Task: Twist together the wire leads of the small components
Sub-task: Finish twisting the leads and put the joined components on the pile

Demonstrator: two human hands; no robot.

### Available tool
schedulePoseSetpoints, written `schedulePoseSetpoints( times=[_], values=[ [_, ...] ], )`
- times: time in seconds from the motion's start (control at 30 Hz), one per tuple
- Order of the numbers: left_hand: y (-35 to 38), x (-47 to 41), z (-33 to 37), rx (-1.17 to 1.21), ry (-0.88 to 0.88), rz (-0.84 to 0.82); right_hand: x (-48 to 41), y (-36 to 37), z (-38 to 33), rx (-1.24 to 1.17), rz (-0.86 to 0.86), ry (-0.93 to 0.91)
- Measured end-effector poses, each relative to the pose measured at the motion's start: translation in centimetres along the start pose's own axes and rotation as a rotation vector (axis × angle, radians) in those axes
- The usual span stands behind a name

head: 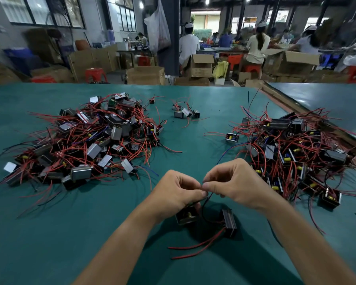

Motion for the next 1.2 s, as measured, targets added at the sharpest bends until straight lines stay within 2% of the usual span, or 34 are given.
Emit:
schedulePoseSetpoints(
  times=[0.17,0.27,0.33,0.43,0.5,0.7,0.83,0.93,1.2],
  values=[
    [-0.5,-0.3,-0.2,0.036,-0.025,0.045,0.1,-0.3,0.2,0.098,-0.061,0.003],
    [-0.7,-0.3,-0.2,-0.034,-0.005,0.084,0.1,0.0,0.3,0.141,-0.103,0.025],
    [-0.5,-0.1,0.1,-0.187,0.044,0.118,0.3,0.3,0.8,0.171,-0.136,0.09],
    [0.2,0.7,1.6,-0.572,0.236,0.236,0.7,0.3,2.3,0.138,-0.12,0.244],
    [0.3,0.9,2.2,-0.658,0.298,0.282,0.8,0.1,2.8,0.082,-0.082,0.288],
    [-1.0,0.0,0.2,-0.28,0.067,0.193,0.1,0.1,1.4,0.084,-0.043,0.078],
    [-1.2,-0.1,0.2,-0.276,0.071,0.239,-0.2,-0.1,1.0,0.049,0.006,-0.006],
    [-1.1,-0.1,0.3,-0.285,0.074,0.232,-0.2,0.1,0.8,0.029,-0.035,-0.026],
    [-0.3,0.1,-0.1,-0.102,-0.013,0.04,0.5,0.5,0.8,-0.078,-0.156,0.007]
  ],
)
Point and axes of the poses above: each hand's wrist, its own x-axis away from the middle knuckle, its own y-axis out of the palm, z = x × y, the point moved 9 cm from there along -x, towards the middle knuckle, and after that the axes turned 10 degrees about -y, right-handed, at the moved point
